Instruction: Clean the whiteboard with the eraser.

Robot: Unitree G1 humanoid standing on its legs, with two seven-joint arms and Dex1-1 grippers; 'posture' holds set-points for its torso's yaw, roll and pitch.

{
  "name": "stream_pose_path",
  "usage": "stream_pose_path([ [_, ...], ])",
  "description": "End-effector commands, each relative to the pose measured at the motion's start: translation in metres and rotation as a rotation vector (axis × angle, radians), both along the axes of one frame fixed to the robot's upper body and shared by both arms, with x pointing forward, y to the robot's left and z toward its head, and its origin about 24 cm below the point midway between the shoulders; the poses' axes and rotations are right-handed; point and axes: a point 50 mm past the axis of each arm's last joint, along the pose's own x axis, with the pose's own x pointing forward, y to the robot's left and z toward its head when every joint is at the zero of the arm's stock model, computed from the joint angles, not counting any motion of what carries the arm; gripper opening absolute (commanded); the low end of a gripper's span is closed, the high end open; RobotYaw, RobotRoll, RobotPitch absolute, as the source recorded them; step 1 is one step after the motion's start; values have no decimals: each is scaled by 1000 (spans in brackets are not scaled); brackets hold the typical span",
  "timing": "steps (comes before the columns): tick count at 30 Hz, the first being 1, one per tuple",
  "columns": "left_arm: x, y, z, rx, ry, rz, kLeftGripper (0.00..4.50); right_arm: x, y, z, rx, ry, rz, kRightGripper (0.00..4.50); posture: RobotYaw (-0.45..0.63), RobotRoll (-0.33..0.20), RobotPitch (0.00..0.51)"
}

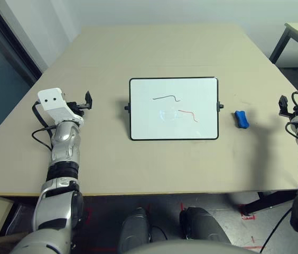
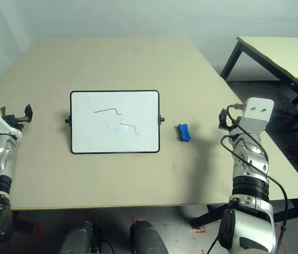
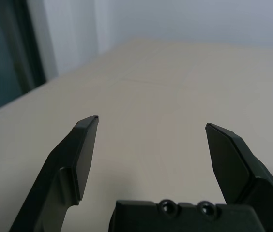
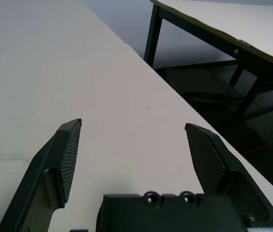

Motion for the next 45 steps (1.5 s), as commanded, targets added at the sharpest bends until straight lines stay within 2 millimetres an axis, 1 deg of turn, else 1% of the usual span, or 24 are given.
stream_pose_path([
  [1,-4,0,-4,-1,10,8,4500,-2,5,-16,41,64,68,4463,-118,0,60],
  [3,-1,-4,-3,-3,16,-8,4500,-3,8,-23,58,101,106,4463,-120,0,63],
  [5,3,-6,4,9,7,-33,4500,-3,10,-22,79,99,122,4463,-128,0,64],
  [7,9,-7,18,12,-13,-68,4500,-2,15,-16,110,116,156,4463,-137,0,66],
  [9,17,-10,33,2,-21,-150,4500,0,26,-7,118,150,210,4463,-150,0,67],
  [11,24,-17,48,3,-21,-272,4500,0,40,3,101,202,271,4463,-156,0,69],
  [14,30,-25,70,7,-20,-431,4500,-1,59,12,106,280,330,4463,-160,0,67],
  [16,31,-33,82,12,2,-553,4500,-3,69,14,101,344,356,4463,-168,0,67],
  [20,27,-49,89,124,122,-738,4500,-5,86,12,101,434,394,4463,-161,0,63],
  [23,24,-64,98,164,153,-852,4500,-5,94,9,93,477,416,4463,-157,0,66],
  [28,18,-91,102,191,182,-1006,4500,0,99,-1,91,509,419,4463,-143,0,70],
  [33,9,-110,94,183,244,-1127,4500,4,98,-10,93,544,399,4463,-127,0,74],
  [39,4,-116,85,173,317,-1183,4500,4,99,-21,100,574,388,4463,-120,0,74],
  [43,1,-121,79,166,349,-1215,4500,6,99,-24,101,574,373,4463,-120,0,73],
  [44,1,-122,78,166,351,-1219,4500,7,99,-24,97,575,369,4107,-121,0,72],
  [45,1,-123,78,162,351,-1225,4500,7,99,-24,94,572,363,3907,-122,0,71],
])
